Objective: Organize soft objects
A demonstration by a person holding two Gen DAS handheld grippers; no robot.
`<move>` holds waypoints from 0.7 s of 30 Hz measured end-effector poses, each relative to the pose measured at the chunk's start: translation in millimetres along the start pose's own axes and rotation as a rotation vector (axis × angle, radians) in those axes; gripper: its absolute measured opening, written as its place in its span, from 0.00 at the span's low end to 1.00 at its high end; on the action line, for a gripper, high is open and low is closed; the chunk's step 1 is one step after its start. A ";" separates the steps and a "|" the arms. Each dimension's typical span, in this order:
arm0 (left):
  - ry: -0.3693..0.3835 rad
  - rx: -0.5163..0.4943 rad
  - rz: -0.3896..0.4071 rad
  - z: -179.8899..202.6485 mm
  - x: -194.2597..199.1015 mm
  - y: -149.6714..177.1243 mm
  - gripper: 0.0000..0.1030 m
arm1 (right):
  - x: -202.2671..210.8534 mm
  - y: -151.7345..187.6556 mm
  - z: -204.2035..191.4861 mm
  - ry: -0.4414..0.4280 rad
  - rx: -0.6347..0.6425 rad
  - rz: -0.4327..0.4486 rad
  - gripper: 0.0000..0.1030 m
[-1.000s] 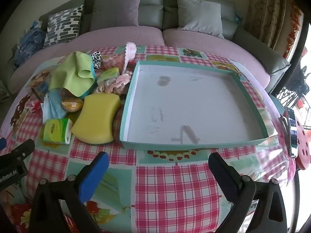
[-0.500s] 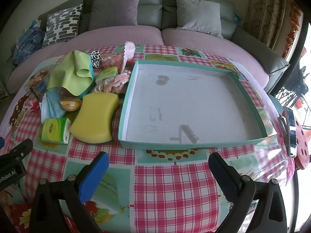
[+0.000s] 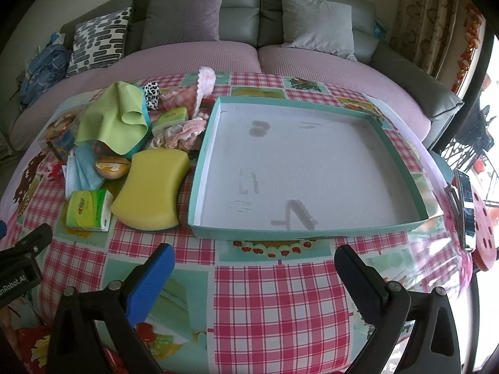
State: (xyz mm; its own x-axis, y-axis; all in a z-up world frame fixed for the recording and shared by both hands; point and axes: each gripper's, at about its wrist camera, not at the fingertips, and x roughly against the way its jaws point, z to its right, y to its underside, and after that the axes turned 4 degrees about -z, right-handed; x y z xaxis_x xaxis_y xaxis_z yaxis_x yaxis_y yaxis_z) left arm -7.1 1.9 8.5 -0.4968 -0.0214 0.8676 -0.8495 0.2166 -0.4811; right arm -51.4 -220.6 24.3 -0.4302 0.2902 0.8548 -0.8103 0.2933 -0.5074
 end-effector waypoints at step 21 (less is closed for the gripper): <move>-0.007 -0.001 -0.002 -4.0 -0.6 0.3 1.00 | 0.0 0.0 -0.3 0.001 0.000 0.000 1.00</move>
State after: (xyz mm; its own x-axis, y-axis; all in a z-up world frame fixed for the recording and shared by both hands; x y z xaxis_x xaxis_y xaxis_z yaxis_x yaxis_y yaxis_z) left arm -6.4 6.0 8.3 -0.4967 -0.0282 0.8675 -0.8500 0.2177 -0.4796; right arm -51.3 -220.4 24.3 -0.4297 0.2907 0.8549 -0.8105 0.2932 -0.5071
